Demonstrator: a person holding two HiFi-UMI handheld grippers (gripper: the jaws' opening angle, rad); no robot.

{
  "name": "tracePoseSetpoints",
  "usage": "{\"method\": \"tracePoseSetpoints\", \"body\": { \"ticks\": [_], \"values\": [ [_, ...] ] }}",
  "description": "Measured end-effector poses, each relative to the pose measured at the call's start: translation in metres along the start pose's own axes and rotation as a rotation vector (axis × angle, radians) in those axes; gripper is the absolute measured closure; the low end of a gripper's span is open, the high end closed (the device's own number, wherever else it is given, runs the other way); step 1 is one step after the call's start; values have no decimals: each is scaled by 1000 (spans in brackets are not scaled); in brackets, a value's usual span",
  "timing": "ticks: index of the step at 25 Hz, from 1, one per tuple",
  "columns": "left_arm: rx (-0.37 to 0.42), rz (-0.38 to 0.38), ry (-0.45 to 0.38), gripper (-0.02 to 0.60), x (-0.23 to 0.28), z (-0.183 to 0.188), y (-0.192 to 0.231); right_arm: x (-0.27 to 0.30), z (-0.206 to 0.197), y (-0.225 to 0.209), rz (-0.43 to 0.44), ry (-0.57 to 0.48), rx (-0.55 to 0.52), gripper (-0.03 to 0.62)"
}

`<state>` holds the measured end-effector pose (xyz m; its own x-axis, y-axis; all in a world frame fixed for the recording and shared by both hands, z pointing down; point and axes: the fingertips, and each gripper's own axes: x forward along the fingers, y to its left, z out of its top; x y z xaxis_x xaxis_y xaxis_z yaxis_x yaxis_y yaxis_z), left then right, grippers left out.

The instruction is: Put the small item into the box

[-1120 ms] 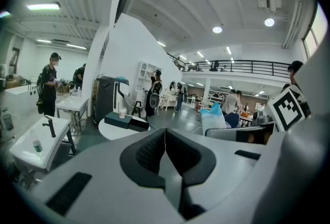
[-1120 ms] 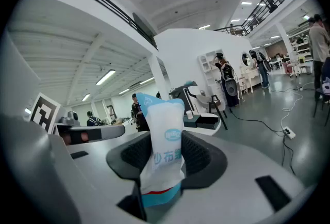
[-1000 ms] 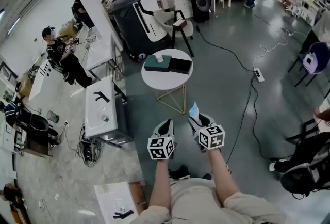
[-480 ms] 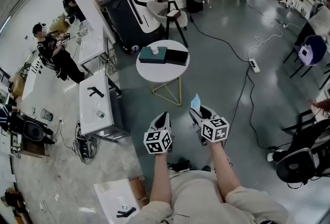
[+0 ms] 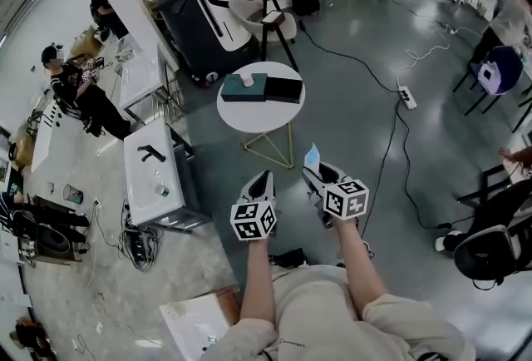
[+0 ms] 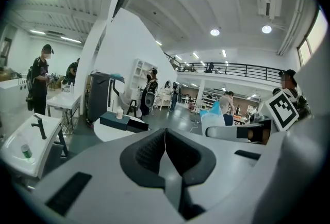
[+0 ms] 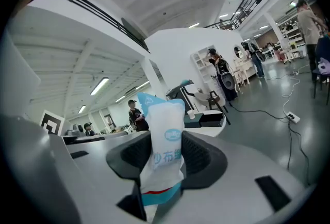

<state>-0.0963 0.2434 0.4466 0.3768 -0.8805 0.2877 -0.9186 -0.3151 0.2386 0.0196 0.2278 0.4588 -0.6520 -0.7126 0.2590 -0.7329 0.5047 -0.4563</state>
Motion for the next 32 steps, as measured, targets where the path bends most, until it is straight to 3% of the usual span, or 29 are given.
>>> {"method": "tracePoseSetpoints", "body": {
  "ticks": [8, 17, 22, 29, 32],
  "values": [
    [-11, -18, 14, 560, 6, 1, 41, 31, -6, 8, -11, -32, 52, 396],
    [-53, 0, 24, 560, 23, -3, 69, 48, -2, -19, -47, -34, 92, 396],
    [-62, 15, 9, 560, 52, 10, 78, 72, 17, -41, -19, -51, 137, 396],
    [36, 5, 42, 560, 127, 45, 81, 117, 63, -103, -15, -91, 205, 396],
    [37, 5, 33, 560, 166, 61, 83, 139, 83, -136, -12, -86, 217, 396]
  ]
}}
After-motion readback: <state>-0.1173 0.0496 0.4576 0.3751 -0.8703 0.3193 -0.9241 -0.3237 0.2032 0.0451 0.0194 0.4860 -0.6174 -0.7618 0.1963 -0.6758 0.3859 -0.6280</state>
